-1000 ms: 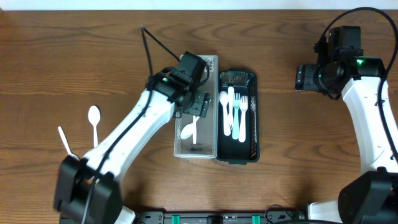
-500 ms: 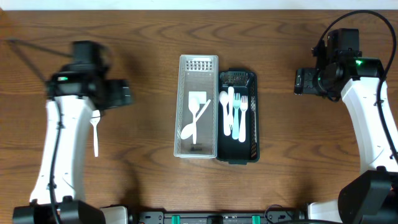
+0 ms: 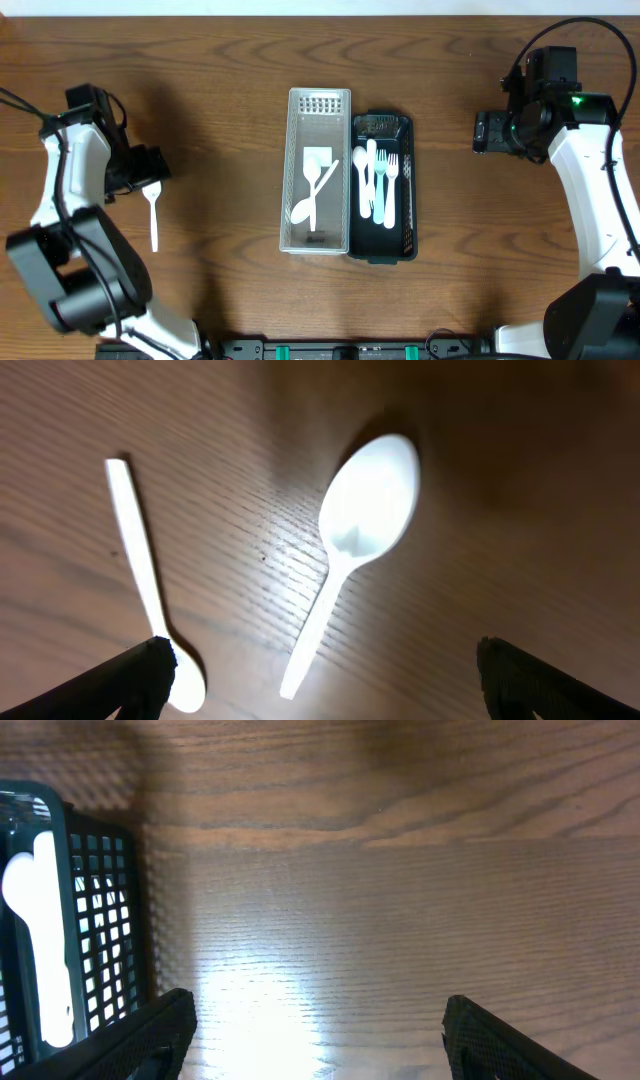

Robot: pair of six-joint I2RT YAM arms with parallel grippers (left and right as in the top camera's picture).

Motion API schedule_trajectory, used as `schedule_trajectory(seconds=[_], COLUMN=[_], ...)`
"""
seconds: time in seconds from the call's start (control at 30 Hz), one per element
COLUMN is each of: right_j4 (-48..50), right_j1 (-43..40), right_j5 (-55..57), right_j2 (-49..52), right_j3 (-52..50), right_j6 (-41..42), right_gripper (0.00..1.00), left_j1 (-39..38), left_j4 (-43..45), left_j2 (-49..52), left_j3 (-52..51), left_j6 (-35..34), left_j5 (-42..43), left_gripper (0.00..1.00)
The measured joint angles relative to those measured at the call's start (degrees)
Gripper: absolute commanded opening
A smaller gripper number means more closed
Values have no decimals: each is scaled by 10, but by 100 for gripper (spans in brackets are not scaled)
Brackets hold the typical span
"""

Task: Pack container
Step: 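Return the open left gripper above the remaining spoons, then grasp another white spoon with the left gripper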

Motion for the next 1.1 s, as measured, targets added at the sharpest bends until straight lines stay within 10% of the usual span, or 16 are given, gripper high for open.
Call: schedule_trajectory(seconds=[0.67,0.93,1.1], right_j4=[-4,-6,-7], right_j1=[0,0,0], right_j5=[0,0,0], right_j2=[0,0,0], right_j3=[0,0,0], right_j6=[0,0,0], right_gripper=[82,82,82], left_j1=[3,4,4], left_j4=[17,11,11], left_j2=[118,119,119], left_j3=[0,0,0], left_j6=[57,56,61], left_j5=[54,53,54], left_gripper=[100,47,40])
